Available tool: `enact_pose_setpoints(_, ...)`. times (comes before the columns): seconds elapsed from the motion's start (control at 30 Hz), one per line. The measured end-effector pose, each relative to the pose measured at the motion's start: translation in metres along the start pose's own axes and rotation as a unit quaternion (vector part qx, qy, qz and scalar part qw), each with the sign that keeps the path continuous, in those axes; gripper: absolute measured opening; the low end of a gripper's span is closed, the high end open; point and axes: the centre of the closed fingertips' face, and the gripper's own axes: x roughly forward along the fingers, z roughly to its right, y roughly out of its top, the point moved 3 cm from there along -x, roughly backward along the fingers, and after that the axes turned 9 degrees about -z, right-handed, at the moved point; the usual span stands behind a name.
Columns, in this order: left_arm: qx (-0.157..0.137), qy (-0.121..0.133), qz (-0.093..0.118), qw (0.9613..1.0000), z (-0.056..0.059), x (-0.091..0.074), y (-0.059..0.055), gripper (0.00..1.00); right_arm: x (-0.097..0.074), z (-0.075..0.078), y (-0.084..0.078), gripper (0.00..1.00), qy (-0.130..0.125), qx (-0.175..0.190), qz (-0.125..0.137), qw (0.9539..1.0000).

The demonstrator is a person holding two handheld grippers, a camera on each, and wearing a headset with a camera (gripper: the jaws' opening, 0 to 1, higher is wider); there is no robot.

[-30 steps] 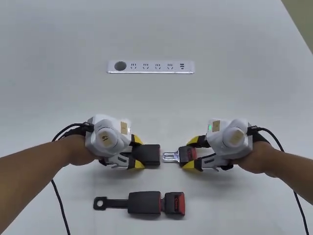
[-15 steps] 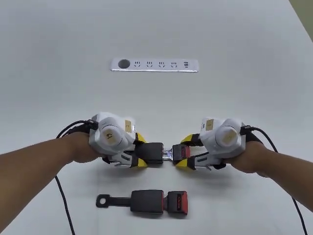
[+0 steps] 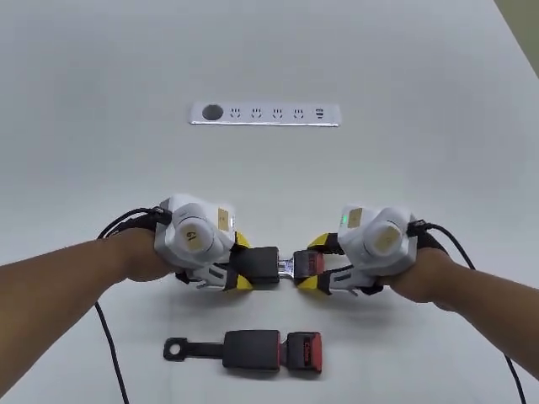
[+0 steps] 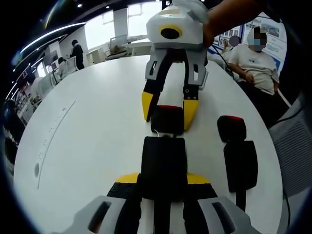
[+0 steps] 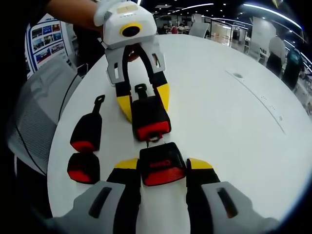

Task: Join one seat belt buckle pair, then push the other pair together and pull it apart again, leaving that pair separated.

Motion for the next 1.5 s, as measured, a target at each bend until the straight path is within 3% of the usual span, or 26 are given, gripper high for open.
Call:
enact_pose_setpoints(0.17, 0.005, -0.003, -0.003, 1.0000, 0.000, 0.001, 0.000, 0.33, 0.006, -0.004, 0.011, 0.34, 0.003, -0.008, 0.003, 1.0000)
enact_pose_setpoints(0.4, 0.007, -0.008, -0.003, 0.9999, 0.000, 0.000, 0.000, 0.33, 0.007, -0.004, 0.011, 0.33, -0.003, 0.003, 0.005, 1.0000)
enact_pose_setpoints(1.5, 0.015, -0.013, -0.010, 0.9998, 0.000, 0.000, 0.000, 0.33, 0.007, -0.005, 0.011, 0.34, 0.000, -0.011, 0.001, 0.9999)
